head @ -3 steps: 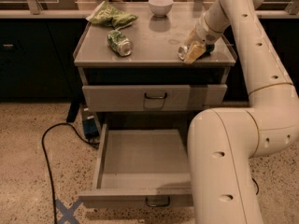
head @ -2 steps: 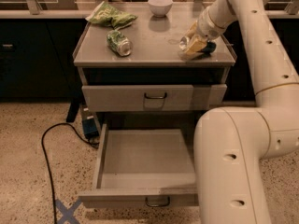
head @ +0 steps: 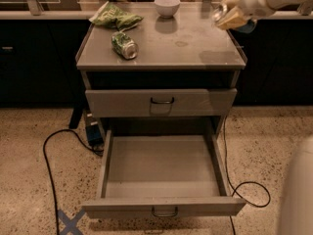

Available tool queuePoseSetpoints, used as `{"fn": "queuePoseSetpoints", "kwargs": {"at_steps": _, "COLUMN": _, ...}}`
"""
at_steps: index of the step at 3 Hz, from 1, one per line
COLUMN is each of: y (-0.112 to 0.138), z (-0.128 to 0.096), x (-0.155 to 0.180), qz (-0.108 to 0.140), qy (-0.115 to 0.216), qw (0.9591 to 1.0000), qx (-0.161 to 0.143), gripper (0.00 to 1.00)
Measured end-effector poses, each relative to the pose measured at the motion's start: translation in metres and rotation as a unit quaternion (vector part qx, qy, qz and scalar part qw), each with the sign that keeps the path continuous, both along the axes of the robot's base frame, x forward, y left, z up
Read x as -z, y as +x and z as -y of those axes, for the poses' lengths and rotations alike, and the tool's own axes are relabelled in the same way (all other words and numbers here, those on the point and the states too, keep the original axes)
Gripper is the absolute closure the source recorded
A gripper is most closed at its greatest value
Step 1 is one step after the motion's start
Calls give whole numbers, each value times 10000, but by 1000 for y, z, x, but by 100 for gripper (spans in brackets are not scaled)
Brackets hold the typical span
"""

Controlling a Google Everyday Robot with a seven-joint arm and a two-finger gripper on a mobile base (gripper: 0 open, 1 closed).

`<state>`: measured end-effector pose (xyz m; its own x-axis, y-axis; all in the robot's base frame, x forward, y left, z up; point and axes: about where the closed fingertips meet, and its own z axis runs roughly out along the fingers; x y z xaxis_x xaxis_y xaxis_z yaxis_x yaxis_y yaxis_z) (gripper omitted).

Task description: Place redbull can into middle drawer

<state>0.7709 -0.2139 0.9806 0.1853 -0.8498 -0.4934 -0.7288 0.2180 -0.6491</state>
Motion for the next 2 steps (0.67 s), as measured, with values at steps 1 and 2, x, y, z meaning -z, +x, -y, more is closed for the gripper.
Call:
{"fn": "queuePoseSetpoints", "kwargs": {"at_steps": 1, "y": -58, "z": 20, "x": -85, "qz": 945, "qy": 269, "qw": 9950, "qx": 182, "gripper": 100}}
{"fn": "queuePoseSetpoints", "kwargs": {"at_steps": 2, "y": -74, "z": 26, "x": -92, "qz": 1155, "qy": 401, "qw": 9920, "qx": 321, "gripper": 100}}
